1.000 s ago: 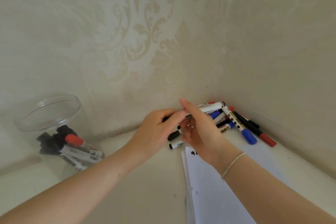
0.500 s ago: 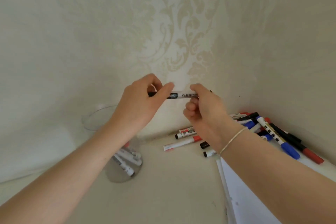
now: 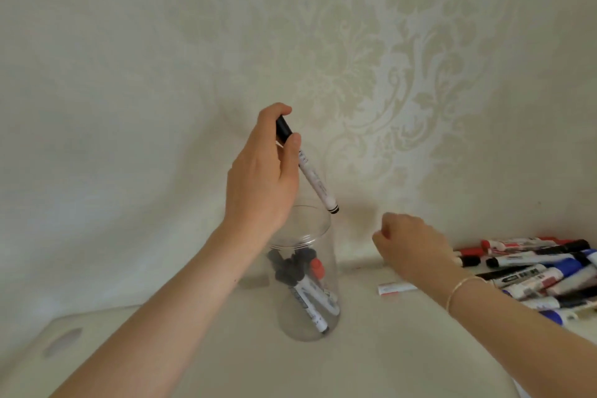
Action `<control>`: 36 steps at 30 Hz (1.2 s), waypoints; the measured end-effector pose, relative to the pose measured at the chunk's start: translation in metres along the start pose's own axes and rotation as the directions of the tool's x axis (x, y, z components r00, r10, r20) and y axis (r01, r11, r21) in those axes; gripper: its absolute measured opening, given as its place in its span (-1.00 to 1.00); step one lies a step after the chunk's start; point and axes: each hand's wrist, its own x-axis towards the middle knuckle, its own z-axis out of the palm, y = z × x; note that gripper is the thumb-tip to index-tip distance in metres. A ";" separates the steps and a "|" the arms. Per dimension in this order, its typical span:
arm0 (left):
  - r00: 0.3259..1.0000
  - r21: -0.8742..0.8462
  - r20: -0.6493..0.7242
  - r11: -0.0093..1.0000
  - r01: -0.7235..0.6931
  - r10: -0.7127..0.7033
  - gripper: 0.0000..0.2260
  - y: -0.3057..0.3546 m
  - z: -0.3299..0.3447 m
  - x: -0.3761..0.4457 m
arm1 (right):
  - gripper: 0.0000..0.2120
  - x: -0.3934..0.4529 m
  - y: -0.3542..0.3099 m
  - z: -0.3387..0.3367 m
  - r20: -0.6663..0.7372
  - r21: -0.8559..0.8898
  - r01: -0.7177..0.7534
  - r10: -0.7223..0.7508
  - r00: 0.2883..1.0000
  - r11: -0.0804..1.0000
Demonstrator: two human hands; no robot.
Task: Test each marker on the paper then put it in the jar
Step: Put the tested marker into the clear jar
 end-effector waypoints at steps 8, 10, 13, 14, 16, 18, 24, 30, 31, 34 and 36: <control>0.997 0.109 -0.029 0.992 -0.069 0.072 -0.70 -0.007 -0.006 0.004 | -0.65 -0.005 0.020 0.050 0.336 -0.513 0.279 -0.109 0.935 0.812; 0.993 0.198 0.081 0.975 -0.100 0.086 -0.73 -0.010 -0.002 -0.001 | -0.66 -0.002 0.019 0.052 0.340 -0.499 0.353 -0.195 0.920 0.792; 0.963 0.284 0.267 0.952 -0.117 0.039 -0.79 -0.016 0.004 -0.007 | -0.70 0.001 0.014 0.050 0.277 -0.433 0.351 -0.248 0.928 0.831; 0.947 0.307 0.322 0.945 -0.117 0.013 -0.79 -0.017 0.005 -0.008 | -0.71 0.002 0.012 0.049 0.241 -0.388 0.327 -0.248 0.938 0.862; 0.906 0.347 0.421 0.930 -0.118 -0.042 -0.79 -0.020 0.009 -0.009 | -0.73 0.006 0.008 0.045 0.150 -0.252 0.259 -0.226 0.962 0.932; 0.856 0.355 0.504 0.931 -0.084 -0.115 -0.77 -0.021 0.012 -0.009 | -0.78 0.009 0.006 0.041 0.026 -0.078 0.187 -0.186 0.982 0.979; 0.663 0.376 0.683 0.926 0.039 -0.305 -0.85 -0.025 0.016 0.000 | -0.86 0.016 0.005 0.021 -0.237 0.450 0.104 0.007 0.972 0.887; 0.903 0.495 0.423 0.814 -0.304 0.080 -0.78 0.013 0.011 -0.011 | -0.94 0.013 0.014 -0.023 -0.115 0.899 -0.029 0.300 0.947 0.436; 0.904 0.398 0.396 0.858 -0.326 0.160 -0.76 0.025 0.015 -0.018 | -0.92 0.011 0.015 -0.028 -0.086 0.936 -0.033 0.316 0.945 0.351; 0.804 0.205 0.594 0.969 -0.138 -0.011 -0.62 0.047 0.044 -0.044 | -0.89 0.001 0.020 -0.034 -0.067 0.963 -0.034 0.362 0.930 0.266; 0.662 0.141 0.730 0.986 0.093 -0.167 -0.59 0.046 0.072 -0.059 | -0.87 -0.006 0.024 -0.035 -0.060 0.973 -0.035 0.395 0.917 0.229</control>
